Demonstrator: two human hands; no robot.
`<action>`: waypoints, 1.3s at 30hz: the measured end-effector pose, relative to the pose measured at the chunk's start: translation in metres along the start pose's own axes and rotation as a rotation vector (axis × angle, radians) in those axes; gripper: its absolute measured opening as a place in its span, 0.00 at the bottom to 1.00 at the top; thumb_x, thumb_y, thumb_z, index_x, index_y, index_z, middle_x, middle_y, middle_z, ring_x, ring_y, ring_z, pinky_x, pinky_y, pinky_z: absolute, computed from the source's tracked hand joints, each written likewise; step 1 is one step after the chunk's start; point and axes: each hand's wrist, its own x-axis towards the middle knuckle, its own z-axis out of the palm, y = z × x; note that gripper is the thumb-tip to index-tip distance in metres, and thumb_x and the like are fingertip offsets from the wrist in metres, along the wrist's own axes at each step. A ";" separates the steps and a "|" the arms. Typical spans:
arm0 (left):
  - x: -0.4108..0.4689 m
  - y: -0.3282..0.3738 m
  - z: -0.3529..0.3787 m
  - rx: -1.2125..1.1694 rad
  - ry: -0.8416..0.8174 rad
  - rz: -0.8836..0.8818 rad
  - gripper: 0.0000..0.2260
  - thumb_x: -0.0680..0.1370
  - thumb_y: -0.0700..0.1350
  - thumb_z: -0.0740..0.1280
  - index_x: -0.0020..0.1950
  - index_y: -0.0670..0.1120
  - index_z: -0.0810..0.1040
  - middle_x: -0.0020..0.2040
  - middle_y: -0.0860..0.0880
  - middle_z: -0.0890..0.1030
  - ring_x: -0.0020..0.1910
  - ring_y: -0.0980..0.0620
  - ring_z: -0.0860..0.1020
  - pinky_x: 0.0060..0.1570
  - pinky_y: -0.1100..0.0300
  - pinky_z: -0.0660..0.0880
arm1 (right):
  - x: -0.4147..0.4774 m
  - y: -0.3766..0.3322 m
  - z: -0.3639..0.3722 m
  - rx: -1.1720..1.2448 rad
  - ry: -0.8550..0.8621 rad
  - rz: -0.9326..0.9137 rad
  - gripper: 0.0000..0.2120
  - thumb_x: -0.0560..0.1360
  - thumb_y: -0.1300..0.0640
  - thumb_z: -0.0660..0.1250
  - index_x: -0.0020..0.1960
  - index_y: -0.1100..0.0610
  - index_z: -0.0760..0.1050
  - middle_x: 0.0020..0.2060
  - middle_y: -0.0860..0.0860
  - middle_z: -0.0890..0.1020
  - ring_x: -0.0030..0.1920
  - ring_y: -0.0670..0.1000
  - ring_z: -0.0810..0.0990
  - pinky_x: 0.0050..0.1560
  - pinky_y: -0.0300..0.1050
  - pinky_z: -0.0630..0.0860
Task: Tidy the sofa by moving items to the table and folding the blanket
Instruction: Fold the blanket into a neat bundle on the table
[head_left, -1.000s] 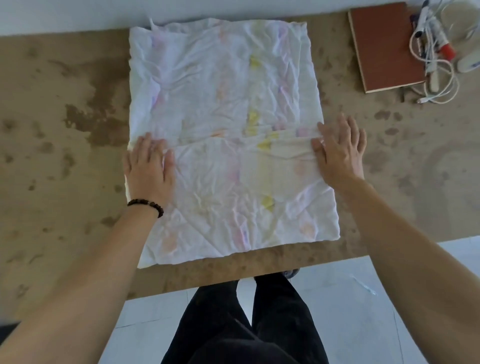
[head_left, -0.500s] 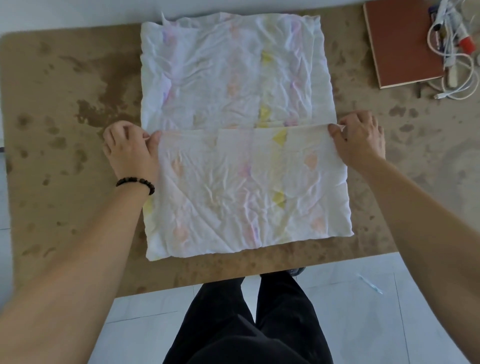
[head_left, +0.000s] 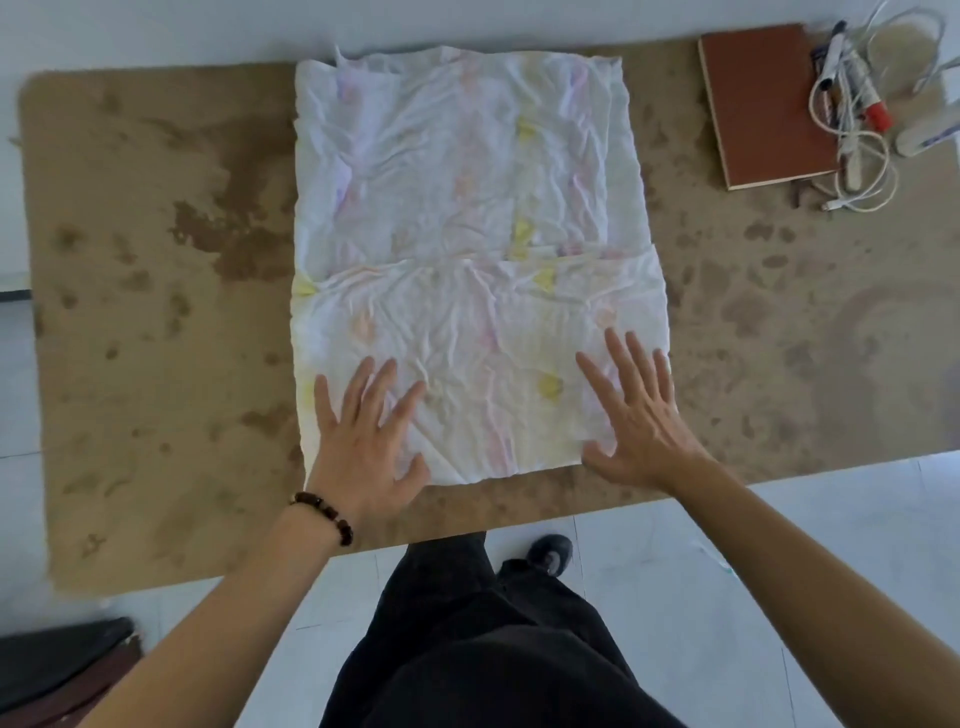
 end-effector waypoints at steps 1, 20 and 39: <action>-0.017 0.005 0.007 0.053 -0.098 0.030 0.38 0.69 0.57 0.62 0.79 0.52 0.56 0.80 0.42 0.50 0.79 0.41 0.45 0.69 0.27 0.46 | -0.015 -0.003 0.007 -0.040 -0.054 -0.036 0.50 0.68 0.42 0.67 0.81 0.50 0.43 0.80 0.59 0.40 0.79 0.63 0.37 0.75 0.71 0.44; -0.078 0.032 -0.005 -0.119 0.048 -0.282 0.22 0.76 0.35 0.64 0.68 0.49 0.75 0.72 0.44 0.70 0.65 0.40 0.71 0.62 0.48 0.74 | -0.092 -0.019 0.001 0.215 0.095 0.154 0.23 0.78 0.62 0.63 0.72 0.49 0.72 0.71 0.53 0.72 0.70 0.59 0.69 0.60 0.58 0.77; -0.134 0.062 -0.117 -0.433 0.104 -0.341 0.05 0.75 0.44 0.65 0.47 0.54 0.73 0.40 0.51 0.79 0.38 0.47 0.77 0.36 0.55 0.71 | -0.155 -0.019 -0.112 0.375 0.198 0.328 0.07 0.75 0.50 0.61 0.39 0.44 0.73 0.34 0.44 0.79 0.36 0.50 0.77 0.33 0.43 0.67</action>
